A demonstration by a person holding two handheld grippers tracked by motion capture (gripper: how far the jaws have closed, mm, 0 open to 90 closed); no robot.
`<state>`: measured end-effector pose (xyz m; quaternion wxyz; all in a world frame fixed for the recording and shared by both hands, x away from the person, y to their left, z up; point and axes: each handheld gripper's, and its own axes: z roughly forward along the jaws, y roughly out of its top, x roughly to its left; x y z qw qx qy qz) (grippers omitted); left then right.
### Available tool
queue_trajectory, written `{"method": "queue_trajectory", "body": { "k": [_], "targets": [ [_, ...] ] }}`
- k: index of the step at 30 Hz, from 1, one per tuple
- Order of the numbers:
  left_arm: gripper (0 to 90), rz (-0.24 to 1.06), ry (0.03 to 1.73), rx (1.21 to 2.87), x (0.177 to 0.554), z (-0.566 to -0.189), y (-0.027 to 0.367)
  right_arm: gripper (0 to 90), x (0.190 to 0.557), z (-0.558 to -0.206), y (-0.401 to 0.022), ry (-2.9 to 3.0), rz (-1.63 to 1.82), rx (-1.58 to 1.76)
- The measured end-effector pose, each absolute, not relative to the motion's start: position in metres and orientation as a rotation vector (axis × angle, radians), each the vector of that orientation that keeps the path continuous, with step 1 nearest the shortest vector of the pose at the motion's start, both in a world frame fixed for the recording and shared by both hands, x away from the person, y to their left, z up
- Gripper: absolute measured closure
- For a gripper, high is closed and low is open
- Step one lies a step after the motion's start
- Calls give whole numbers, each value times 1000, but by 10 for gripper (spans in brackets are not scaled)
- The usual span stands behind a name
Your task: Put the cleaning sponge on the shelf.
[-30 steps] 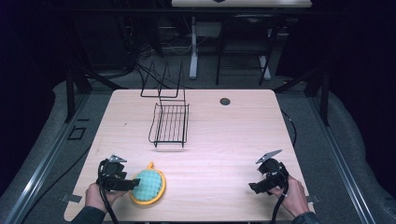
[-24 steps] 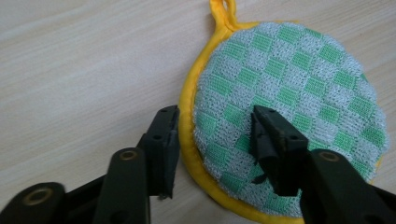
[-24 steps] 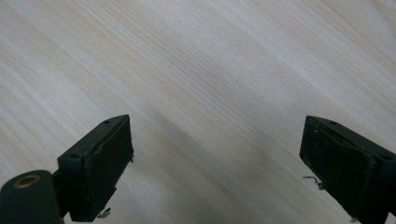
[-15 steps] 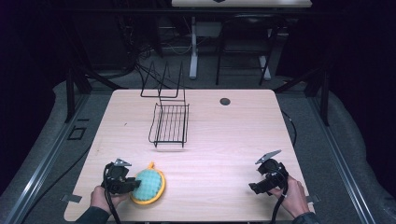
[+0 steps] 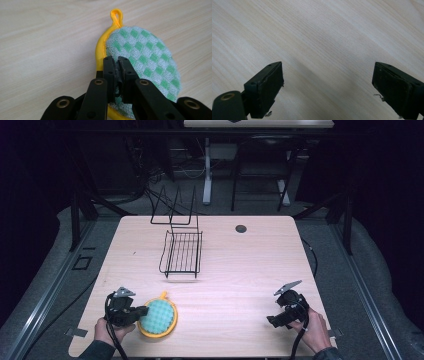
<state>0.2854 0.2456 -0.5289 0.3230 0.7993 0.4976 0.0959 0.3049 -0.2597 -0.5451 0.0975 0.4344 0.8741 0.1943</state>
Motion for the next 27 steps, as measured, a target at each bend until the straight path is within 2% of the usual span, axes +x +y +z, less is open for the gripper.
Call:
{"method": "queue_trajectory", "body": {
  "k": [7, 27],
  "targets": [
    [857, 315, 1258, 2051, 279, -515, 248, 77, 305, -544, -260, 2576, 569, 1271],
    [862, 396, 1207, 1976, 275, -494, 251, 81, 305, -544, -260, 2566, 579, 1264]
  ]
}}
